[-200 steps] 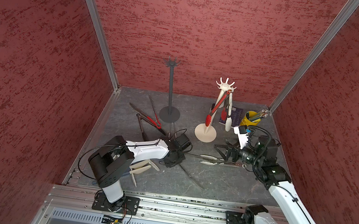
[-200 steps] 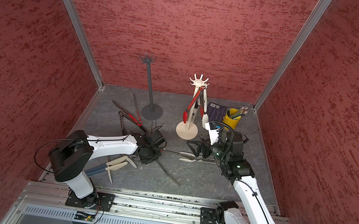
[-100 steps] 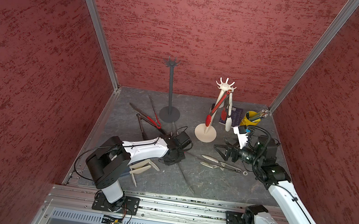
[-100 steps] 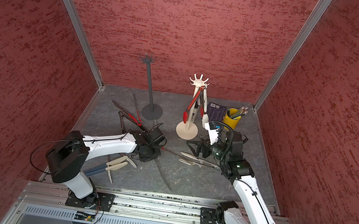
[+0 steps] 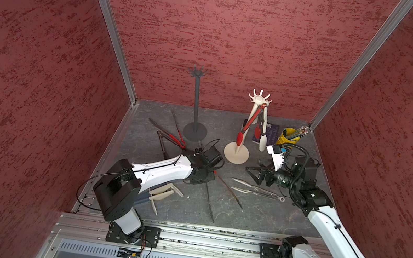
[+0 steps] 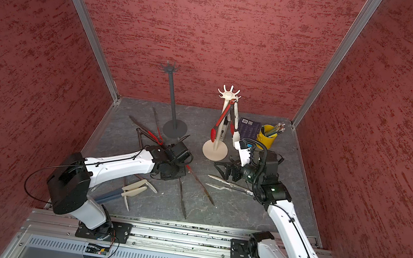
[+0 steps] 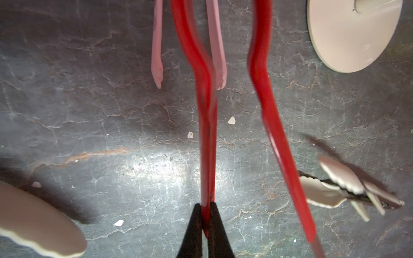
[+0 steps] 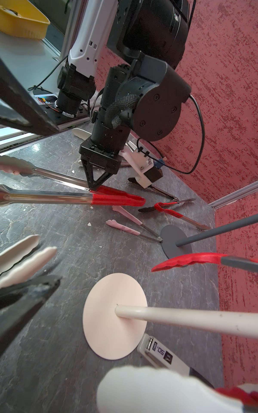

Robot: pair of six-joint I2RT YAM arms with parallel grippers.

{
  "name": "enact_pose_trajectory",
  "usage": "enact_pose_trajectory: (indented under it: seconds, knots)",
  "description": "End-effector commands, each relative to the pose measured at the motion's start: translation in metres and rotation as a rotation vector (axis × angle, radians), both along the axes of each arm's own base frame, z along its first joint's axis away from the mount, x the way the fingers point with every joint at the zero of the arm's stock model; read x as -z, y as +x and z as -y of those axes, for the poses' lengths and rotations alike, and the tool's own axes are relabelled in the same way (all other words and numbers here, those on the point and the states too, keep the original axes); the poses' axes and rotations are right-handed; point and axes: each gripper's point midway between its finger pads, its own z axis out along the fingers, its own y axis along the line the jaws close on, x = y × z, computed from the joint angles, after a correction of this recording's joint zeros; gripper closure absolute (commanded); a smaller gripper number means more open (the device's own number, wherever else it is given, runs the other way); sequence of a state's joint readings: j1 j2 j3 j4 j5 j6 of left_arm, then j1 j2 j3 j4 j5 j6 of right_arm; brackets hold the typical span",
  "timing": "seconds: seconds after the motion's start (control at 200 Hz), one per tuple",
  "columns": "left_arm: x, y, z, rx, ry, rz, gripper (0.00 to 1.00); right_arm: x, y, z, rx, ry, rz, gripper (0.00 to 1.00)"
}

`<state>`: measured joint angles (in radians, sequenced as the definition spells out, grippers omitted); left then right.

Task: Hang food tongs on kitchen utensil racks
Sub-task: Pick up the food tongs from the center of the board.

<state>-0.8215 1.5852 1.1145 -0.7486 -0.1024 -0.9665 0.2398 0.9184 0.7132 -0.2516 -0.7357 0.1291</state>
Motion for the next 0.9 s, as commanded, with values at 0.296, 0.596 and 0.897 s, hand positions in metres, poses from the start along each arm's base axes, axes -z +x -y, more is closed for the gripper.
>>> enact_pose_trajectory:
  seconds: [0.296, 0.596, 0.897]
  knots:
    - [-0.060, 0.017, -0.013, 0.137, 0.091, 0.194, 0.94, -0.021, 0.005, 0.000, 0.004, -0.010, 0.082, 0.01]
    - [-0.119, 0.034, -0.038, 0.247, 0.202, 0.424, 0.92, -0.024, 0.008, 0.002, 0.024, -0.010, 0.094, 0.01]
    - [-0.174, 0.057, -0.063, 0.338, 0.273, 0.636, 0.91, -0.024, 0.013, 0.003, 0.042, -0.023, 0.099, 0.01]
